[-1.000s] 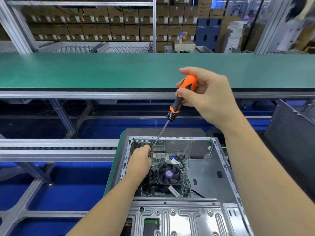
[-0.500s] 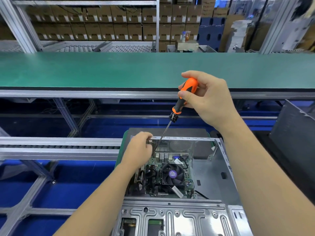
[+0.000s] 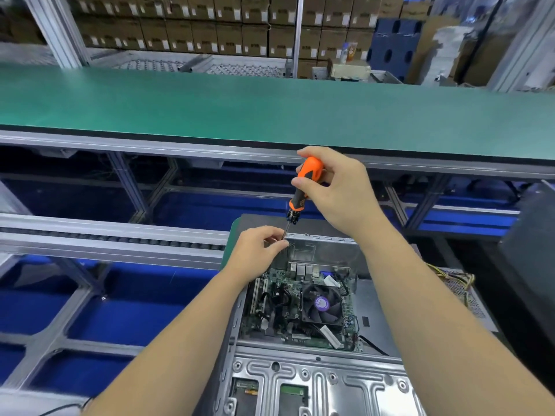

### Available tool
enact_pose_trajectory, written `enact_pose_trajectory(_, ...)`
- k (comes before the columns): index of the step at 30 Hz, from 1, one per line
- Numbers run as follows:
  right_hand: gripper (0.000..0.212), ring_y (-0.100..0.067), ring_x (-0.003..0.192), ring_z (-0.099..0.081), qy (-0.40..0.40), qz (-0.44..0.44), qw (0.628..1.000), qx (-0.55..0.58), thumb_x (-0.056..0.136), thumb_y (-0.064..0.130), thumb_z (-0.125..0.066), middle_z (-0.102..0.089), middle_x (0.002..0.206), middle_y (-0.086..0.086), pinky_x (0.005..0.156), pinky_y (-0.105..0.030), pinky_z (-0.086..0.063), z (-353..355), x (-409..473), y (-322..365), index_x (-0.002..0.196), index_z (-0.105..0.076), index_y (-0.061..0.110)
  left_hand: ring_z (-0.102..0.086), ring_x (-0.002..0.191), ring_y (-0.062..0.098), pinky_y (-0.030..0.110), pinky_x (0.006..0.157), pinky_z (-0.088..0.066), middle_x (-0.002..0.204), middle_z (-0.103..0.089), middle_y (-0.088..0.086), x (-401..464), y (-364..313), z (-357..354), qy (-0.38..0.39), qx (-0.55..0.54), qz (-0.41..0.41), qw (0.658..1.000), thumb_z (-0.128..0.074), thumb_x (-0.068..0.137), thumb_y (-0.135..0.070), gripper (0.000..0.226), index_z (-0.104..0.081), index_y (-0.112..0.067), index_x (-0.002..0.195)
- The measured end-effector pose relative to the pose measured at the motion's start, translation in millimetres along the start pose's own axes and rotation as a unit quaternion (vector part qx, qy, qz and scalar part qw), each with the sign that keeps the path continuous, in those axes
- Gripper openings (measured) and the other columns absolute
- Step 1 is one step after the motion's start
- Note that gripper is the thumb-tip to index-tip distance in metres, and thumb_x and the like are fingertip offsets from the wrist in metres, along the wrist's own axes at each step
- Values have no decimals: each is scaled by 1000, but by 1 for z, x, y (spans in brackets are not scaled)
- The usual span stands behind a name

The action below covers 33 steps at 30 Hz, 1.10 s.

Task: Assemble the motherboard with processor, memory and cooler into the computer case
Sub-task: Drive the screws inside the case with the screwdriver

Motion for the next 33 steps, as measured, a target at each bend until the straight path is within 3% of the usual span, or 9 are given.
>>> enact_pose_trajectory(6, 37, -19, 82, -72, 7, -5, 1000, 0, 89, 17, -76, -69, 101, -4, 79, -40, -62, -5, 6, -1, 123, -64, 24, -58, 98, 14, 29, 89, -47, 102, -72, -4, 0, -5, 2, 68, 210, -73, 973, -57, 94, -20, 21, -75, -18, 104)
enact_pose_trajectory(8, 37, -21, 83, -71, 2, -2, 1000, -4, 89, 18, -76, -69, 100, -4, 78, -40, -62, -2, 8, -2, 122, -64, 26, -58, 96, 22, 35, 88, -45, 97, -72, 0, -7, -9, -11, 148, 372, -121, 908, -49, 91, -17, 24, -72, -16, 95)
enact_pose_trajectory(10, 36, -18, 81, -71, -2, 2, 1000, -8, 88, 18, -76, -69, 99, -3, 77, -38, -62, 0, 10, -2, 121, -64, 26, -56, 92, 26, 40, 97, -36, 89, -68, 2, -19, -9, -30, 211, 527, -141, 811, -47, 89, -17, 17, -60, -16, 79)
enact_pose_trajectory(13, 37, -24, 88, -69, -4, -2, 1000, -13, 88, 19, -77, -69, 100, -2, 82, -42, -61, 2, 12, -5, 123, -65, 23, -58, 96, 24, 46, 112, -19, 88, -68, -2, -43, 6, -62, 305, 642, -98, 697, -51, 94, -22, 16, -57, -20, 80)
enact_pose_trajectory(17, 37, -21, 86, -70, -2, -5, 1000, -4, 89, 18, -76, -69, 101, -3, 79, -39, -62, 4, 13, -10, 123, -65, 24, -54, 85, 23, 36, 97, -30, 82, -59, -2, -55, 24, -84, 374, 671, -11, 640, -50, 98, -14, 13, -61, -20, 94)
enact_pose_trajectory(21, 36, -22, 88, -70, 2, -14, 1000, 10, 89, 18, -76, -69, 100, 0, 84, -42, -60, 5, 13, -15, 123, -64, 25, -56, 119, 29, 43, 112, -27, 124, -65, 6, -53, 27, -87, 395, 640, 35, 658, -52, 98, -15, 22, -62, -14, 118)
enact_pose_trajectory(26, 37, -27, 94, -68, 1, -15, 1000, 17, 89, 18, -76, -69, 101, -1, 85, -45, -59, 8, 12, -18, 124, -65, 22, -57, 81, 27, 37, 74, -46, 87, -58, 7, -67, 32, -105, 418, 449, 144, 776, -47, 92, -3, 15, -60, -6, 99)
enact_pose_trajectory(29, 37, -27, 93, -69, 2, -17, 1000, 13, 89, 19, -76, -69, 100, -1, 84, -45, -60, 13, 13, -19, 124, -64, 23, -57, 77, 27, 35, 68, -49, 88, -58, 8, -72, 35, -104, 373, 404, 170, 818, -46, 91, -2, 20, -63, -3, 102)
enact_pose_trajectory(33, 36, -25, 89, -71, -8, -11, 1000, 14, 89, 18, -76, -70, 97, -2, 82, -44, -60, 19, 14, -17, 122, -65, 23, -52, 64, 22, 29, 54, -44, 76, -56, 5, -69, 42, -98, 331, 328, 205, 861, -45, 93, -12, 20, -53, -8, 75)
Point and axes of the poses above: each hand's wrist, its own x-axis towards the middle knuckle, its own z-axis out of the back of the hand, y = z × x, the point moved 9 cm from there along x, towards the middle knuckle
